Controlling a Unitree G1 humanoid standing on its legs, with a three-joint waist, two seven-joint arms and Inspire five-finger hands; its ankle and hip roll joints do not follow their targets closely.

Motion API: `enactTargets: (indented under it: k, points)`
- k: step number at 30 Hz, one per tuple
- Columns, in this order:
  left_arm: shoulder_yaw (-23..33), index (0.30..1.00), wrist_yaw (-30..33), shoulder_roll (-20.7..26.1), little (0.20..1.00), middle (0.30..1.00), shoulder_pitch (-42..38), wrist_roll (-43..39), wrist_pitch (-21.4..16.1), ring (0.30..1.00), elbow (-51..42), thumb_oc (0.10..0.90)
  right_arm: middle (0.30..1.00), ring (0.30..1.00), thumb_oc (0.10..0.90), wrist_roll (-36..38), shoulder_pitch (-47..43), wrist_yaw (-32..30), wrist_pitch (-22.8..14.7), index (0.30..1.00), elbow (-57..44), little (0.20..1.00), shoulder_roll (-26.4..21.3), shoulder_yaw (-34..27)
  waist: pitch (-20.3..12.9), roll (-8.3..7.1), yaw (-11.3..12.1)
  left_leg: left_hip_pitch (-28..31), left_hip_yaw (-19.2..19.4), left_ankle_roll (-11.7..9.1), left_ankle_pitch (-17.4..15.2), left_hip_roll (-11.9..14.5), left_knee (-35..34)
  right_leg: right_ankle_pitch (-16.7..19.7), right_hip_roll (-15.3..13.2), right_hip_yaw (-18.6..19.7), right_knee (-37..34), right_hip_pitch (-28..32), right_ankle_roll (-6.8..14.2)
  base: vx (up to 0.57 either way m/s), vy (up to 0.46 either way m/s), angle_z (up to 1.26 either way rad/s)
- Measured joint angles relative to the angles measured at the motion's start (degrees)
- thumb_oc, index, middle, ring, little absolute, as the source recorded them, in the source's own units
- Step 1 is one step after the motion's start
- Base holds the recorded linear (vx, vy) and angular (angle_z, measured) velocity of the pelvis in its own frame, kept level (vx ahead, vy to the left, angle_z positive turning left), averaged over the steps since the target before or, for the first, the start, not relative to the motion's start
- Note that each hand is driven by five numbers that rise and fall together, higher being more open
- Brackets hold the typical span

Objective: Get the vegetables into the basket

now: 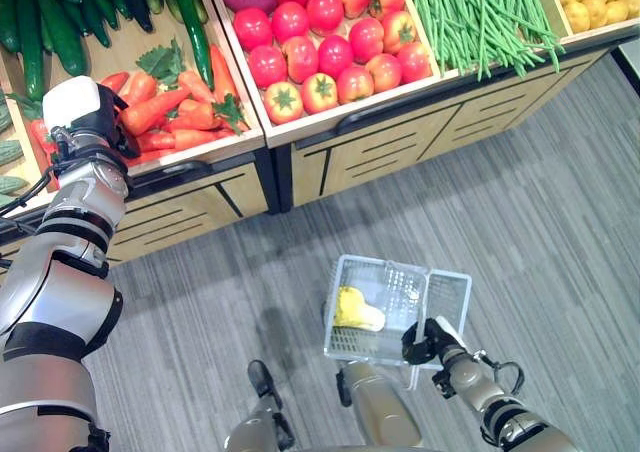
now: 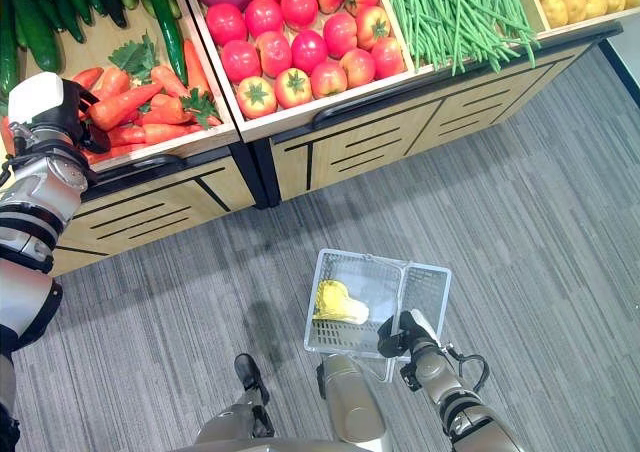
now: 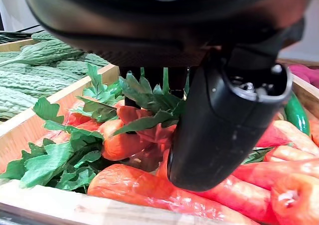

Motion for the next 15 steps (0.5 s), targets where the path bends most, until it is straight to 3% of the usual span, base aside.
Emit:
enactTargets:
  k: [15]
  points:
    - [4.3, 0.3, 3.8, 1.8, 0.3, 0.3, 4.3, -3.8, -0.6, 0.3, -12.3, 0.4, 0.3, 0.3, 0.4, 0.0, 0.2, 0.0, 0.0, 0.3, -0.7, 0.3, -0.2, 0.0, 0.3, -0.51, 1.3, -0.6, -0.5, -0.1, 0.1, 0.6, 0.0, 0.0, 0.1, -0.8, 0.0, -0.3, 0.0, 0.0, -0.001, 0.01]
